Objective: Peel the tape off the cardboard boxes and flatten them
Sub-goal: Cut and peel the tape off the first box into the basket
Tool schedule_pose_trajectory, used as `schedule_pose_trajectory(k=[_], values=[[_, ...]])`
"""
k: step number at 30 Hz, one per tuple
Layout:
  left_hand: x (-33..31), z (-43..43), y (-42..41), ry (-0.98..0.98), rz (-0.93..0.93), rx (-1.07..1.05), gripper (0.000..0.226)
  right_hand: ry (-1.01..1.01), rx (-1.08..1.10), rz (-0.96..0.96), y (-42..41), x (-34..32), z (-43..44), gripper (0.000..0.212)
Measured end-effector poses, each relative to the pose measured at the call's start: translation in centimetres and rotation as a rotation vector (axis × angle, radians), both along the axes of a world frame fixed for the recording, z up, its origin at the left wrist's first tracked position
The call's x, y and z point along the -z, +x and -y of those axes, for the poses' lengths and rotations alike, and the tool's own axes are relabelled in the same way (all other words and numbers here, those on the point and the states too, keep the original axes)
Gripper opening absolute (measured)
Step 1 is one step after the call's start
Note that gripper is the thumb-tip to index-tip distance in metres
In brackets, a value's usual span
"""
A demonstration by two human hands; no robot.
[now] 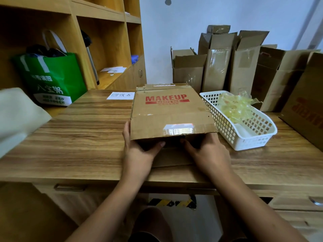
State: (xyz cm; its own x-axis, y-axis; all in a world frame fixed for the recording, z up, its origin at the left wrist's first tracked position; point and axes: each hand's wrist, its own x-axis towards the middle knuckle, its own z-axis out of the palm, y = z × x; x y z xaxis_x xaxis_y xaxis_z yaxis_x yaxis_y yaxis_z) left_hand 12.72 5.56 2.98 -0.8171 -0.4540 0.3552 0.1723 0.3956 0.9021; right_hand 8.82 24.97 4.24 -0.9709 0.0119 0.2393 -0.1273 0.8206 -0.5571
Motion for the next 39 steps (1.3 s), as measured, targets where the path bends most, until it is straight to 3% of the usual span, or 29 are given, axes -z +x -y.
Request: schedule_pose_trajectory(k=[10,19,23,30,34,39], values=[[0.7,0.3,-0.2,-0.289,0.105,-0.042,0.089,-0.14,-0.017,-0.046,0.8,-0.1,-0.4,0.07],[-0.4,3.3,0.3,-0.152,0.224,0.221,0.118,-0.28,-0.213,0.07,1.0,-0.9,-2.4,0.065],[-1.5,4.4,0.8,-0.237,0.328,0.318,0.121,-0.425,-0.335,0.175,1.4,-1.3,-3.5,0.064],[-2.2,6.3,1.4,-0.467,0.369,0.393,0.113,-0.451,-0.326,0.246,1.6,-1.4,-5.4,0.046],[-2.9,6.9,1.7,-0.514,0.38,0.421,0.114,-0.629,-0.262,0.351,1.5,-1.7,-6.0,0.026],[-3.6,7.6,2.1,-0.58,0.396,0.449,0.116,-0.966,-0.22,0.492,1.2,-1.6,-6.6,0.033]])
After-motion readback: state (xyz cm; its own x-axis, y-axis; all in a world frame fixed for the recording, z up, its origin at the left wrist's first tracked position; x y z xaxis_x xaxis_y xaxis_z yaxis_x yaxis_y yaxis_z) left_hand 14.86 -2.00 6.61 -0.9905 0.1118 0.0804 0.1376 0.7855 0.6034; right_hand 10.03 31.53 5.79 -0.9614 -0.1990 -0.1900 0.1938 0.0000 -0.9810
